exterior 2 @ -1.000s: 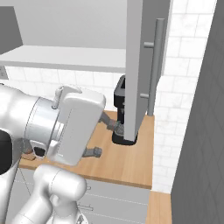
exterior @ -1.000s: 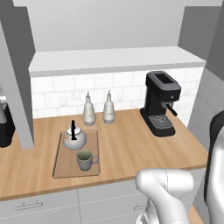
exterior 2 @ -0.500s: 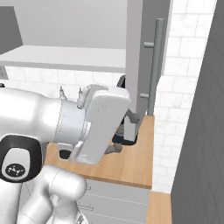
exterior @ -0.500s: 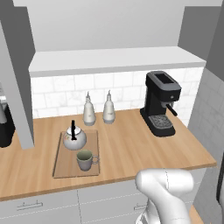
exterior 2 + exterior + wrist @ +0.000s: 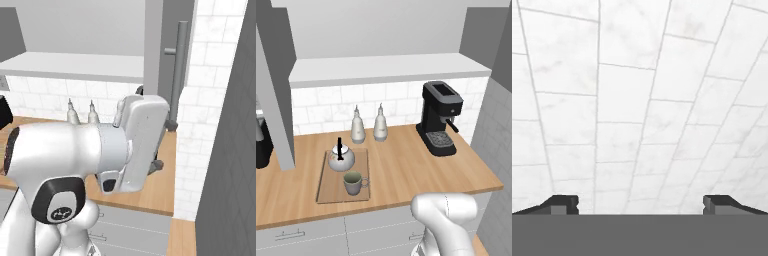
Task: Pick the kettle from the counter and place it on the tray. Then pick the mug from the cabinet and place it on the tray. Then close the cabinet doors.
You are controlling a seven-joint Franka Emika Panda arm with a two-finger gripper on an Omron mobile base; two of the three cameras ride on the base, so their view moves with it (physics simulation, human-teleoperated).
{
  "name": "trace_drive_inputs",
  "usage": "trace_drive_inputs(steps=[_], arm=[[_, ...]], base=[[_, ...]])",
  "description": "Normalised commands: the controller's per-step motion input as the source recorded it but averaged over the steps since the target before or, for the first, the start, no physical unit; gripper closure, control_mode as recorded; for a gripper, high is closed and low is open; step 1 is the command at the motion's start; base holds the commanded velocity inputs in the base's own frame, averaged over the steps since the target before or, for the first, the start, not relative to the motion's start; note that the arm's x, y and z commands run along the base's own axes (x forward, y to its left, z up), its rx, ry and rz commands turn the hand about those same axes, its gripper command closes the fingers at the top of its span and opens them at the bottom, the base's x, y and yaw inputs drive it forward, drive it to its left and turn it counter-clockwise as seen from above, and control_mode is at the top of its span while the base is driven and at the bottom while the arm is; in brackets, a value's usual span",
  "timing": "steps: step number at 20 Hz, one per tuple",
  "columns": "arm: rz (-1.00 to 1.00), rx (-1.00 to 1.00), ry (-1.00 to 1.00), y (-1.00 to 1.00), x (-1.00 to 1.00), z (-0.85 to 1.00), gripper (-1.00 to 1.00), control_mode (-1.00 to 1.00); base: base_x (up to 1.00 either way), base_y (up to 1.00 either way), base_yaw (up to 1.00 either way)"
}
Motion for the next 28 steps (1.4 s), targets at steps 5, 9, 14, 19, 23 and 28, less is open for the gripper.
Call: trace_drive_inputs(steps=[5,9,14,19,23,28], arm=[[0.23,-0.14,0.18,-0.15,0.25,0.00,-1.00,-1.00],[0.18,-0.08,0.18,-0.18,0.34,0.02,-1.00,-1.00],[0.16,-0.01,0.11,-0.08,0.25,0.08,-1.00,-1.00],[0.08,0.00,0.09,-0.01,0.20,0.04,-1.00,-1.00],[0.05,0.00,0.00,0.09,0.14,0.02,-1.00,-1.00],[0.04,0.00,0.00,0.20,0.27,0.01,-1.00,-1.00]], base=[[0.00,0.00,0.00],[0.00,0.00,0.00],[0.00,0.00,0.00],[0.00,0.00,0.00],[0.00,0.00,0.00],[0.00,0.00,0.00]])
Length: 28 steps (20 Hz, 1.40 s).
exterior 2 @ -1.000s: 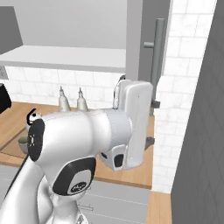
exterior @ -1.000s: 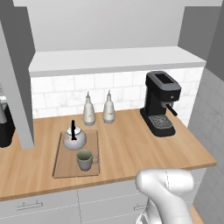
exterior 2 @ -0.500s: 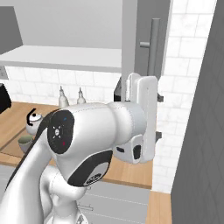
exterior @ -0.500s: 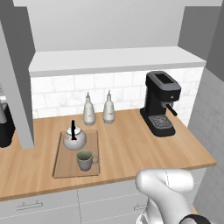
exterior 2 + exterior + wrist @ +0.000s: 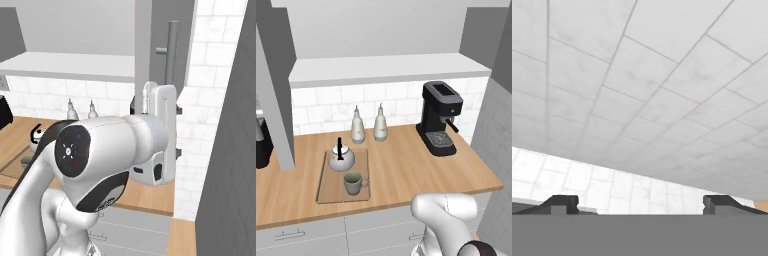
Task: Pick the kettle from the counter and place it on the tray. Then pick the mug from the cabinet and place it on the tray. Then close the cabinet doors.
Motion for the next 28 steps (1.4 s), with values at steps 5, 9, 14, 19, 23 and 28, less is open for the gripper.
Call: trace_drive_inputs(steps=[5,9,14,19,23,28], arm=[[0.06,0.00,-0.04,0.35,0.35,-0.01,-1.00,-1.00],[0.08,0.00,-0.05,0.43,0.33,-0.01,-1.00,-1.00],[0.09,0.00,0.00,0.46,0.27,0.00,-1.00,-1.00],[0.10,0.00,0.01,0.52,0.31,0.00,-1.00,-1.00],[0.12,0.00,0.06,0.58,0.39,0.00,-1.00,-1.00],[0.16,0.00,0.08,0.60,0.44,0.00,-1.00,-1.00]], base=[[0.00,0.00,0.00],[0.00,0.00,0.00],[0.00,0.00,0.00],[0.00,0.00,0.00],[0.00,0.00,0.00],[0.00,0.00,0.00]])
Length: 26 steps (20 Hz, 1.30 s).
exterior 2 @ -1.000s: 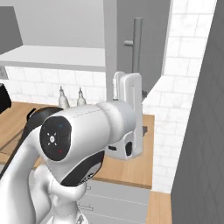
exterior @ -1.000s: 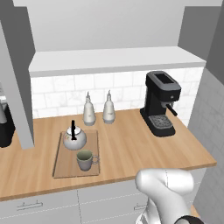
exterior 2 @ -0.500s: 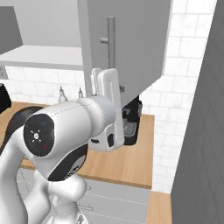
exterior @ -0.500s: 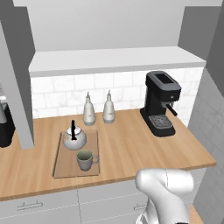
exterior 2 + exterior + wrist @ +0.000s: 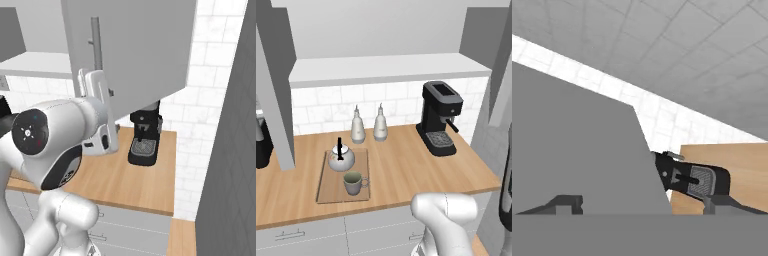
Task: Pick the kettle from the counter and place it on the tray. Then pick the mug from the cabinet and place it on the tray. Then close the cabinet doors.
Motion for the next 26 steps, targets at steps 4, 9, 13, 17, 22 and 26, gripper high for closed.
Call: trace_drive_inputs(steps=[4,9,13,17,22,26], arm=[[0.17,-0.01,0.01,0.62,0.53,0.00,-1.00,-1.00],[0.14,-0.09,-0.04,0.60,0.66,-0.04,-1.00,-1.00],[0.13,-0.09,-0.01,0.53,0.77,-0.07,-1.00,-1.00],[0.10,-0.04,0.09,0.45,0.84,-0.03,-1.00,-1.00],[0.06,-0.01,0.26,0.48,0.91,-0.01,-1.00,-1.00],[0.03,-0.03,0.04,0.42,0.87,-0.07,-1.00,-1.00]], base=[[0.00,0.00,0.00],[0.00,0.00,0.00],[0.00,0.00,0.00],[0.00,0.00,0.00],[0.00,0.00,0.00],[0.00,0.00,0.00]])
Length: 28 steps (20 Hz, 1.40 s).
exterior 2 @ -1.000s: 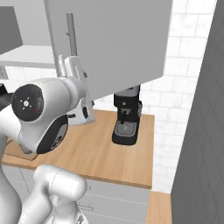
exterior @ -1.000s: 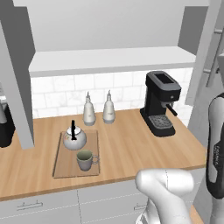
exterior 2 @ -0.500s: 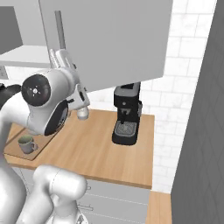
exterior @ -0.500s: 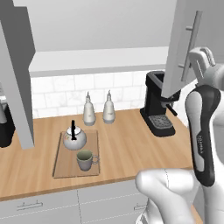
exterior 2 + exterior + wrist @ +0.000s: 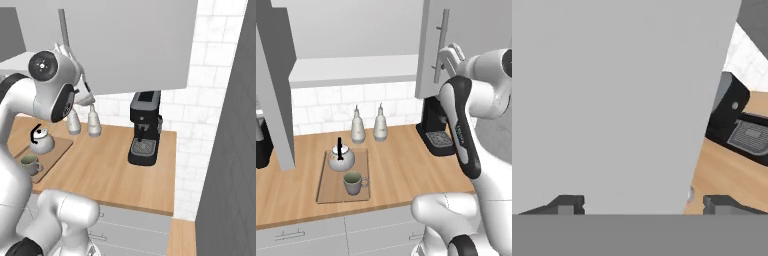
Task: Pick the kettle from the counter and place it on the tray. Then pick the mug from the cabinet and place it on the tray. Then close the cabinet doors.
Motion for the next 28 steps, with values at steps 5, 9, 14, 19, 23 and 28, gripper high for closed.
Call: trace_drive_inputs(steps=[5,9,14,19,23,28], arm=[[0.09,0.00,0.00,0.21,0.84,-0.22,-1.00,-1.00],[0.10,-0.01,0.00,0.18,0.84,-0.30,-1.00,-1.00],[0.02,-0.10,0.05,0.21,0.74,-0.25,-1.00,-1.00],[-0.03,-0.19,0.01,0.16,0.64,-0.24,-1.00,-1.00],[-0.01,-0.12,-0.04,0.09,0.52,-0.25,-1.00,-1.00],[0.00,-0.08,-0.09,0.09,0.56,-0.33,-1.00,-1.00]], base=[[0.00,0.00,0.00],[0.00,0.00,0.00],[0.00,0.00,0.00],[0.00,0.00,0.00],[0.00,0.00,0.00],[0.00,0.00,0.00]])
